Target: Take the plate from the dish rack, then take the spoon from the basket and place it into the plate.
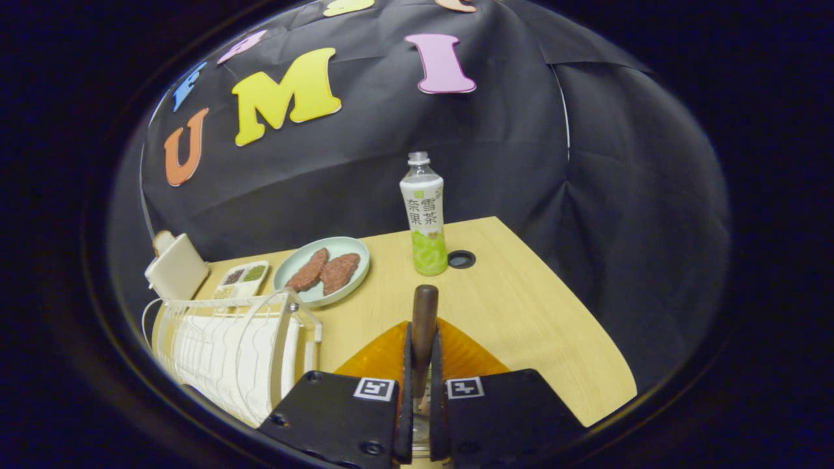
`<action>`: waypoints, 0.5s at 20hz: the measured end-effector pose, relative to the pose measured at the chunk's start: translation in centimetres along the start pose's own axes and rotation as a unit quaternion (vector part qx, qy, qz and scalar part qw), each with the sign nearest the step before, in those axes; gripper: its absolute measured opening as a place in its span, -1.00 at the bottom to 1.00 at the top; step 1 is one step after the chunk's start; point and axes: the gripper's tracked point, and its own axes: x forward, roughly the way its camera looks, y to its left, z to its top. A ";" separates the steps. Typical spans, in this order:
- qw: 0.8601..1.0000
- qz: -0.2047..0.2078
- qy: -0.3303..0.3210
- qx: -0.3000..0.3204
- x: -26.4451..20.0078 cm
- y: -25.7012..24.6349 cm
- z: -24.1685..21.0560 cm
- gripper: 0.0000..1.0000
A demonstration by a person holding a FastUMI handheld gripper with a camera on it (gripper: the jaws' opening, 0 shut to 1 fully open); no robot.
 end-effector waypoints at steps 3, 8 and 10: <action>0.999 0.007 -0.034 0.001 -2.2 0.9 1.8 -0.72; 0.994 -0.024 -0.103 -0.033 -6.8 0.2 5.3 -0.72; 0.991 -0.029 -0.123 -0.044 -9.2 0.4 6.1 -0.72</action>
